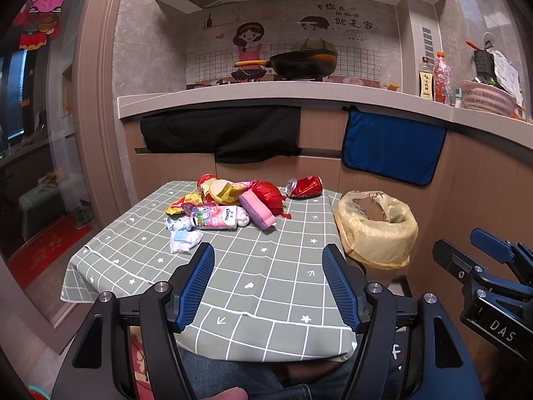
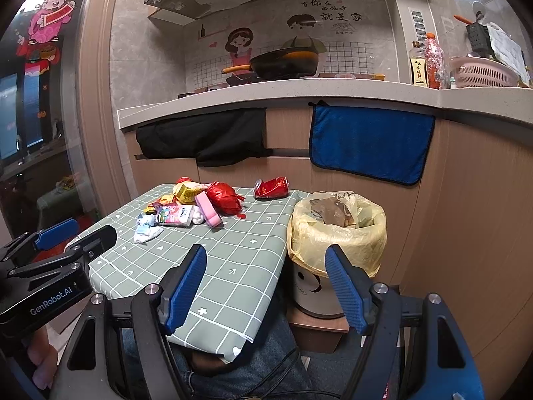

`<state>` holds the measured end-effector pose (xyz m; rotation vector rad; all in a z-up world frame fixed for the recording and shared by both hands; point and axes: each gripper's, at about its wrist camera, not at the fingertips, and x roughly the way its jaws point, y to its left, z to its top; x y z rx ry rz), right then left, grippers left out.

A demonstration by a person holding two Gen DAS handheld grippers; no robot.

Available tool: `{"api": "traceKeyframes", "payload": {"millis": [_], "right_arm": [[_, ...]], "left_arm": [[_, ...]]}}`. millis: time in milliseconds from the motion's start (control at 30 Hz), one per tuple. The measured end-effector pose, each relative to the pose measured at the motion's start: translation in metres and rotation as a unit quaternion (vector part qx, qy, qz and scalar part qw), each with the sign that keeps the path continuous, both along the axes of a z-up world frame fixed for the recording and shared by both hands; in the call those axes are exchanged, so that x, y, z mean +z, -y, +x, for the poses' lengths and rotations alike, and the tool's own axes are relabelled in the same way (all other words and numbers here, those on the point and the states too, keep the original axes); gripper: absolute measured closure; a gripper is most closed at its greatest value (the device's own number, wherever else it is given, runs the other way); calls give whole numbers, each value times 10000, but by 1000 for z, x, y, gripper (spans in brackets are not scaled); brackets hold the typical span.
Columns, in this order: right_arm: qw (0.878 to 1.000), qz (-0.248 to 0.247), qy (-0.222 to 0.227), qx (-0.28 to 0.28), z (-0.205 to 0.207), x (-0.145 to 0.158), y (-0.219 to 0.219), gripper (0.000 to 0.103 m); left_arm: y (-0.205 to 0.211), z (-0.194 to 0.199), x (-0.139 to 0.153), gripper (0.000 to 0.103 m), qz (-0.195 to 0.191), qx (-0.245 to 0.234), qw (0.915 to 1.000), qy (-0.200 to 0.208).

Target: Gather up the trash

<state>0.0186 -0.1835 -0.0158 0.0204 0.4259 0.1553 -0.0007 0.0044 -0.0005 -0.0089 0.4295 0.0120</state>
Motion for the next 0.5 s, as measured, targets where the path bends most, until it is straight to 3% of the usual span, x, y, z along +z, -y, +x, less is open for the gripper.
{"api": "traceKeyframes", "payload": {"millis": [500], "right_arm": [[10000,25,-7,-25,1,-1,2,31]], "left_arm": [[-1,-2,-1,35,4,4,10000,2]]}}
